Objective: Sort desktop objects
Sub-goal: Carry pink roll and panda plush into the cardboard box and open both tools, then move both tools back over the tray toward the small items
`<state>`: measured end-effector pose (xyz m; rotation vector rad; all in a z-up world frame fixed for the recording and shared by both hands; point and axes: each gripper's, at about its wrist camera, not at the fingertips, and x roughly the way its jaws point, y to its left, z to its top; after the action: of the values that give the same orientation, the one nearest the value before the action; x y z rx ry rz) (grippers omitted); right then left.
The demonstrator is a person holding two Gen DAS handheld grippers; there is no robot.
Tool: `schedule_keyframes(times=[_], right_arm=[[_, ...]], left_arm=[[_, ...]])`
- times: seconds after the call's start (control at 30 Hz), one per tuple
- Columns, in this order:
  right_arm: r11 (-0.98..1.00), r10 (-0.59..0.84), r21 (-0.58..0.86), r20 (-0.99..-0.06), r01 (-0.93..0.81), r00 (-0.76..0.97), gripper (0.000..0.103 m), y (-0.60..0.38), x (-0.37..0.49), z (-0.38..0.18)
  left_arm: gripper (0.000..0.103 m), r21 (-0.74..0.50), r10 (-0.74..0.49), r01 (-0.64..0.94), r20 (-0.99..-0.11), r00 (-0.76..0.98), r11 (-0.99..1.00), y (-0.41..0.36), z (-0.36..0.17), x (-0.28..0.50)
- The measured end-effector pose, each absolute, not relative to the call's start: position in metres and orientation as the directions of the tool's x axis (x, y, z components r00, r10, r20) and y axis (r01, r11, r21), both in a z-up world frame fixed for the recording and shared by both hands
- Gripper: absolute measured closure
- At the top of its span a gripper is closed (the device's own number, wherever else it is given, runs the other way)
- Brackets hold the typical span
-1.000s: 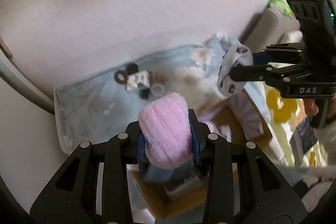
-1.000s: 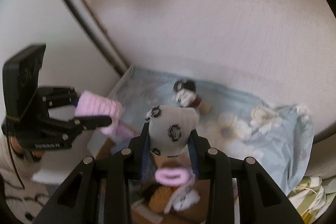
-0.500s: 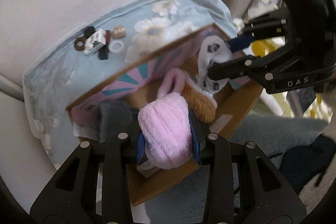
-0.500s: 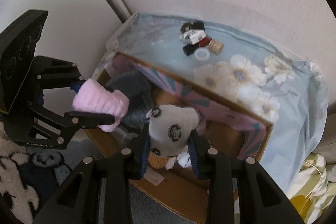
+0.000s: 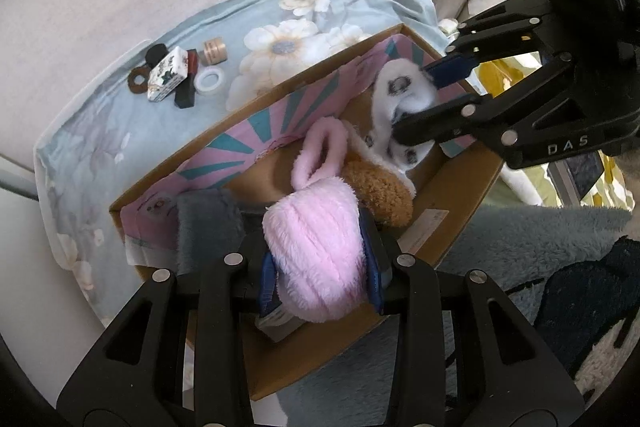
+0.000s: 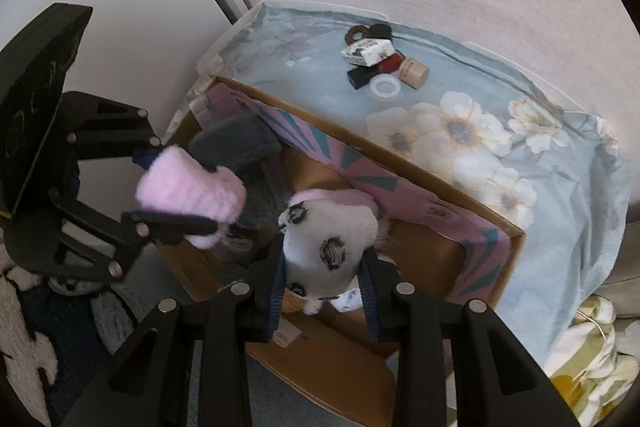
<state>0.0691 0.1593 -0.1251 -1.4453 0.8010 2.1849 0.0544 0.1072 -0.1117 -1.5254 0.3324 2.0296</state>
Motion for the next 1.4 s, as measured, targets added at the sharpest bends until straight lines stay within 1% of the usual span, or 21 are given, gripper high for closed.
schedule_keyframes(times=[0.23, 0.33, 0.37, 0.4, 0.43, 0.47, 0.5, 0.57, 0.6, 0.63, 0.67, 0.77, 1.1, 1.23, 1.33, 1.4], right_arm=[[-0.742, -0.021, 0.246, -0.938, -0.624, -0.345, 0.072, 0.161, 0.075, -0.137], [-0.745, -0.058, 0.238, -0.953, -0.623, -0.296, 0.069, 0.16, 0.07, -0.145], [-0.745, -0.061, 0.229, -0.958, -0.626, -0.279, 0.062, 0.16, 0.068, -0.148], [-0.744, -0.056, 0.219, -0.962, -0.631, -0.268, 0.055, 0.16, 0.067, -0.15], [-0.745, -0.054, 0.215, -0.963, -0.631, -0.265, 0.048, 0.16, 0.067, -0.151], [-0.746, -0.057, 0.218, -0.962, -0.629, -0.265, 0.03, 0.159, 0.067, -0.153], [-0.746, -0.06, 0.222, -0.961, -0.628, -0.268, 0.018, 0.159, 0.067, -0.153], [-0.748, -0.072, 0.244, -0.954, -0.617, -0.29, 0.014, 0.158, 0.068, -0.153], [-0.75, -0.078, 0.252, -0.952, -0.611, -0.296, 0.006, 0.158, 0.068, -0.152], [-0.754, -0.075, 0.251, -0.951, -0.607, -0.299, 0.002, 0.158, 0.068, -0.151], [-0.763, -0.058, 0.236, -0.952, -0.601, -0.301, 0.0, 0.157, 0.067, -0.149], [-0.781, -0.021, 0.203, -0.954, -0.591, -0.299, 0.0, 0.157, 0.067, -0.141], [-0.781, -0.034, 0.245, -0.935, -0.574, -0.353, 0.0, 0.161, 0.064, -0.122], [-0.831, -0.005, 0.185, -0.945, -0.524, -0.327, 0.0, 0.148, 0.056, -0.12], [-0.844, -0.022, 0.192, -0.945, -0.501, -0.326, 0.0, 0.144, 0.052, -0.118], [-0.858, -0.035, 0.189, -0.949, -0.477, -0.313, 0.0, 0.142, 0.05, -0.116]], left_arm=[[0.071, -0.149, 0.296, -0.563, -0.938, -0.179, -0.813, 0.103, -0.117, 0.052], [0.067, -0.16, 0.293, -0.551, -0.942, -0.163, -0.819, 0.103, -0.12, 0.048], [0.056, -0.158, 0.287, -0.543, -0.944, -0.16, -0.825, 0.103, -0.122, 0.046], [0.036, -0.159, 0.281, -0.534, -0.947, -0.157, -0.831, 0.103, -0.123, 0.045], [0.022, -0.158, 0.273, -0.521, -0.95, -0.152, -0.839, 0.102, -0.125, 0.043], [0.0, -0.156, 0.267, -0.509, -0.952, -0.152, -0.846, 0.101, -0.126, 0.041], [0.0, -0.165, 0.274, -0.499, -0.949, -0.153, -0.85, 0.1, -0.125, 0.039], [0.0, -0.185, 0.29, -0.497, -0.946, -0.143, -0.847, 0.098, -0.124, 0.038], [0.0, -0.182, 0.288, -0.497, -0.946, -0.146, -0.849, 0.097, -0.123, 0.038], [0.0, -0.168, 0.278, -0.497, -0.948, -0.157, -0.851, 0.096, -0.123, 0.037], [0.0, -0.158, 0.272, -0.499, -0.949, -0.163, -0.852, 0.096, -0.122, 0.037], [0.0, -0.154, 0.27, -0.492, -0.947, -0.173, -0.857, 0.092, -0.119, 0.037], [0.0, -0.165, 0.278, -0.459, -0.942, -0.189, -0.873, 0.081, -0.11, 0.034], [0.0, -0.134, 0.256, -0.449, -0.94, -0.223, -0.884, 0.076, -0.103, 0.034], [0.0, -0.114, 0.244, -0.449, -0.938, -0.244, -0.886, 0.074, -0.097, 0.034], [0.0, -0.078, 0.216, -0.448, -0.94, -0.264, -0.891, 0.071, -0.092, 0.033]])
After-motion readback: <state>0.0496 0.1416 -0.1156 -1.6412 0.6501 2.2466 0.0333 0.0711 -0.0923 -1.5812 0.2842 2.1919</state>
